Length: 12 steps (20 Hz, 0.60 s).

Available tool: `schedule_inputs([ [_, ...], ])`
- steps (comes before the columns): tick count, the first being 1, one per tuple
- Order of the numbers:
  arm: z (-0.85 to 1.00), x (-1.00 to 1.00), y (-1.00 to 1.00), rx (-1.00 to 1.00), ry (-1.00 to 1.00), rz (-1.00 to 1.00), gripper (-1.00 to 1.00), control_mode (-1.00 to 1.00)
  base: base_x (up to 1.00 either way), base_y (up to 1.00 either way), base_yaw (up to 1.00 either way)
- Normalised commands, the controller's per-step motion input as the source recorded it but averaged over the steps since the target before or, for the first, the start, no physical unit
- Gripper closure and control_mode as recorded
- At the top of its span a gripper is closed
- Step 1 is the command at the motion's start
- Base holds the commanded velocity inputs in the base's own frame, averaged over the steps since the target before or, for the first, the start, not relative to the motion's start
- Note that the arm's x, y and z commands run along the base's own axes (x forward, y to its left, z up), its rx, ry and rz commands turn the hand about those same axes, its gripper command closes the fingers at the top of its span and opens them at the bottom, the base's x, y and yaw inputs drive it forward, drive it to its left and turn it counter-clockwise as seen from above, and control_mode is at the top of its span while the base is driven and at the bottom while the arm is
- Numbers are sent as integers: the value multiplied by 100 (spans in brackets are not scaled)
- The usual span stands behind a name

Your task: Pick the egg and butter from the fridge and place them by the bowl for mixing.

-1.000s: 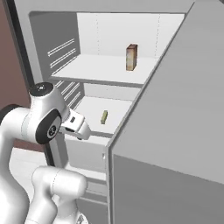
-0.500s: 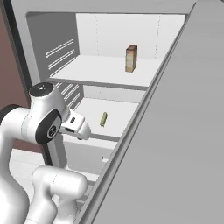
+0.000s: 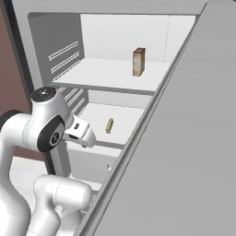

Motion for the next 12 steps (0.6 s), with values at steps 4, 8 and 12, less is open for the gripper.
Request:
schedule_inputs([
  [4,0,19,-2,0,0,4,-100,-100,4,0,5],
  [8,0,52,-3,1,-1,15,-100,-100,0,0,0],
  [12,-1,59,-4,0,-2,8,-100,-100,0,0,0],
])
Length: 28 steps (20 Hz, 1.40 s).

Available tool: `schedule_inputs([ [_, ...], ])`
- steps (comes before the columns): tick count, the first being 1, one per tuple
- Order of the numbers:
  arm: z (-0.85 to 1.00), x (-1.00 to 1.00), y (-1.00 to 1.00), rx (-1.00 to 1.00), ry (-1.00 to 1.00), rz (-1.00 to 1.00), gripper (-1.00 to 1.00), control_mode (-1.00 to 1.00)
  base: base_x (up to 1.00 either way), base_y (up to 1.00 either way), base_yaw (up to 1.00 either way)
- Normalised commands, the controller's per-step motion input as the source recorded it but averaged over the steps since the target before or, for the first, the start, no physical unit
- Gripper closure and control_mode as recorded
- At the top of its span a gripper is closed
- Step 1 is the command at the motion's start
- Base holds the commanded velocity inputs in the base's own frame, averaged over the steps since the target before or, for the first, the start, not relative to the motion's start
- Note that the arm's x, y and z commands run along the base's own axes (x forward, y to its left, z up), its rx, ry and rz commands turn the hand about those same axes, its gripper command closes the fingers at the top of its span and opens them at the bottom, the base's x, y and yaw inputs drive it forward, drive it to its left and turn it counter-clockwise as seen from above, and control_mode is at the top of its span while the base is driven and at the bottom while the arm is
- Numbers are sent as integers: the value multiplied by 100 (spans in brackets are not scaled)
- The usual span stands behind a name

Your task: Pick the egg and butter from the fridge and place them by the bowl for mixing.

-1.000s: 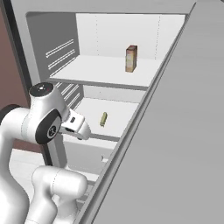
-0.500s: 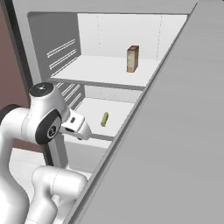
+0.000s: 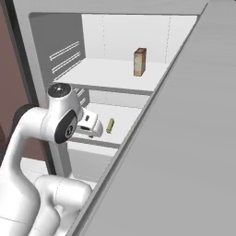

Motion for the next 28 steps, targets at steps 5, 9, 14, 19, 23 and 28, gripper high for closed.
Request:
schedule_inputs([
  [5,-5,75,0,0,0,0,-100,-100,0,0,0],
  [9,-11,72,0,0,0,0,-100,-100,0,0,0],
  [14,-47,49,0,0,0,0,-100,-100,0,0,0],
  [19,-51,48,-5,-1,0,0,-100,-100,0,0,0],
  [23,-28,60,-10,0,0,0,-100,-100,0,0,0],
  [28,-17,51,-22,0,0,0,-100,-100,0,0,0],
])
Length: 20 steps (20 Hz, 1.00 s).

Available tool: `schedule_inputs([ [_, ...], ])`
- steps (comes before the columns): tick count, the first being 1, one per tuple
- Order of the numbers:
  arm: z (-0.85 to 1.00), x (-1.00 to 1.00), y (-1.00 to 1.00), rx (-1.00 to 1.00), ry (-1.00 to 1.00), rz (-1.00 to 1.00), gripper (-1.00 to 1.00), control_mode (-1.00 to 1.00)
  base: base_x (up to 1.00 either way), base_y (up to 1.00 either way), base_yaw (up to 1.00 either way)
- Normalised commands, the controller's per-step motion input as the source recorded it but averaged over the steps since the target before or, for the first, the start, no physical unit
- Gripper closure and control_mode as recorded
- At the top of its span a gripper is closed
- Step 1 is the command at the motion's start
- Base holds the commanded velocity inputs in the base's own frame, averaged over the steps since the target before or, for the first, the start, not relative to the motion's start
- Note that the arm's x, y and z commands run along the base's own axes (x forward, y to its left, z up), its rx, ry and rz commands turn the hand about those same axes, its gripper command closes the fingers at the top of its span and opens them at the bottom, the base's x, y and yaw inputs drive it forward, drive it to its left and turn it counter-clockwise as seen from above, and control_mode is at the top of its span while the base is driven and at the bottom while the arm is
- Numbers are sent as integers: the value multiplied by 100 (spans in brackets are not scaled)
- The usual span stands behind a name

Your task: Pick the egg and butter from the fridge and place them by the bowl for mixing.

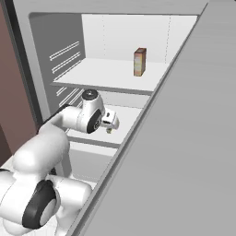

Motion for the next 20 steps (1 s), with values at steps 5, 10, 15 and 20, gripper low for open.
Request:
schedule_inputs([
  [5,-15,46,-15,0,2,0,-100,-100,0,0,0],
  [10,-24,32,-2,0,3,0,-100,-100,0,0,0],
  [15,-23,39,-1,0,0,0,-100,-100,0,0,0],
  [20,-34,23,-1,0,0,1,-100,-100,0,0,0],
])
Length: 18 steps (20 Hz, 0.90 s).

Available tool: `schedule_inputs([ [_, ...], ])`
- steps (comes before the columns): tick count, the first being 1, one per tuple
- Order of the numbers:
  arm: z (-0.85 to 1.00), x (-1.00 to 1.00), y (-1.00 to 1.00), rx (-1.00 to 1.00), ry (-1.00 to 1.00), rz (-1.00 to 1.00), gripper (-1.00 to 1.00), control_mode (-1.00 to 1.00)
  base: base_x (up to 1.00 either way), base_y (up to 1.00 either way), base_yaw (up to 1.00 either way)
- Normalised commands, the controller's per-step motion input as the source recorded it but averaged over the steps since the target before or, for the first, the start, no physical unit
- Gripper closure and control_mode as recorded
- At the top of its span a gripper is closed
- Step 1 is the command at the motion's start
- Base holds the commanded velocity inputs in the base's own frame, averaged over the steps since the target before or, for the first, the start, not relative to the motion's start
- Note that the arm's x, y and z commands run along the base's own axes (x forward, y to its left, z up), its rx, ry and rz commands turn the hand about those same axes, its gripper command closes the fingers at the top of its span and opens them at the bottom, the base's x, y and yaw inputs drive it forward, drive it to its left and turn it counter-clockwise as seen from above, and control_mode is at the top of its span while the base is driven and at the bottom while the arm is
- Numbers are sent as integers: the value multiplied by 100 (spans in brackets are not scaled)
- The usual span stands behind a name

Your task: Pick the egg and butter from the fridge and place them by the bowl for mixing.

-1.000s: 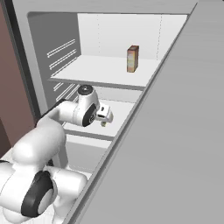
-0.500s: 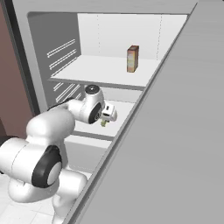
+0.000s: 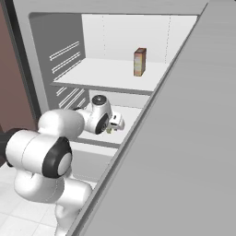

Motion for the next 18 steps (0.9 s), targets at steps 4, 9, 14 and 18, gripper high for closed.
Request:
schedule_inputs([
  [4,-15,32,0,0,4,0,-100,-100,0,0,0],
  [9,-15,30,0,0,8,0,-100,-100,0,0,0],
  [14,-24,32,0,0,14,1,-100,-100,0,0,0],
  [18,-28,17,0,0,13,4,100,-100,0,0,0],
])
